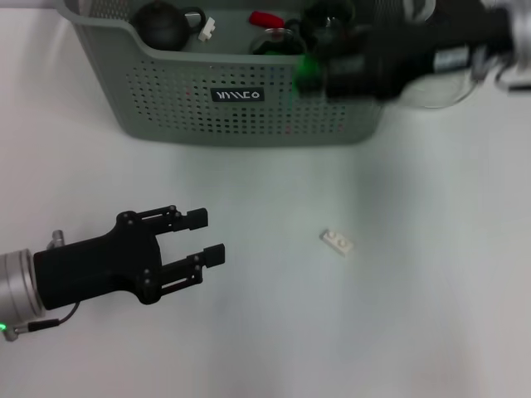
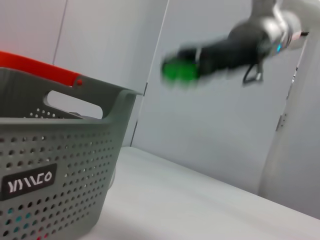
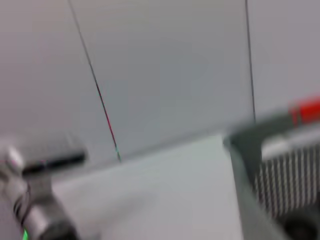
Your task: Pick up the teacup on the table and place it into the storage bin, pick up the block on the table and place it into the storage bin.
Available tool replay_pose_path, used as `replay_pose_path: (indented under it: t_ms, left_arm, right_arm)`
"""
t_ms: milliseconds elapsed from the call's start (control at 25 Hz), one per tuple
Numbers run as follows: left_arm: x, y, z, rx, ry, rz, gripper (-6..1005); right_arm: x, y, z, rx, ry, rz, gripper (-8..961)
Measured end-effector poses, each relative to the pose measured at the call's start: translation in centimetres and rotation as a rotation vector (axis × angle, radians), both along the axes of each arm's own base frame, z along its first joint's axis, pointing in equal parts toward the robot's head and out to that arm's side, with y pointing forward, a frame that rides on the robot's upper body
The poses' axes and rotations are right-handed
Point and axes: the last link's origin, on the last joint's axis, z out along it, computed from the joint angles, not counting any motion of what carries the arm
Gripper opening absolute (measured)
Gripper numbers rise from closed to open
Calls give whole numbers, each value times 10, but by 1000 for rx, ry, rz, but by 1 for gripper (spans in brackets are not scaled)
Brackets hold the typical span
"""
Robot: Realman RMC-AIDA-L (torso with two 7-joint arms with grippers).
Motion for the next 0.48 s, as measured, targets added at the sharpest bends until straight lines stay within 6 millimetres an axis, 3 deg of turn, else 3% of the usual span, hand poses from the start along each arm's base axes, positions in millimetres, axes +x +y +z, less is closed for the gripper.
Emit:
replay_pose_path:
  t_ms: [120, 240, 480]
  left_arm:
    - [0, 0, 0, 1, 0, 0, 570]
    - [0, 0, 0, 0, 0, -1, 570]
    - [1, 1, 0, 0, -2, -4, 571]
  right_arm:
    - [-24, 5, 16, 68, 70, 31, 428]
    - [-46, 23, 17, 157, 89, 5, 428]
    - [-71, 76, -18, 307, -30, -200, 428]
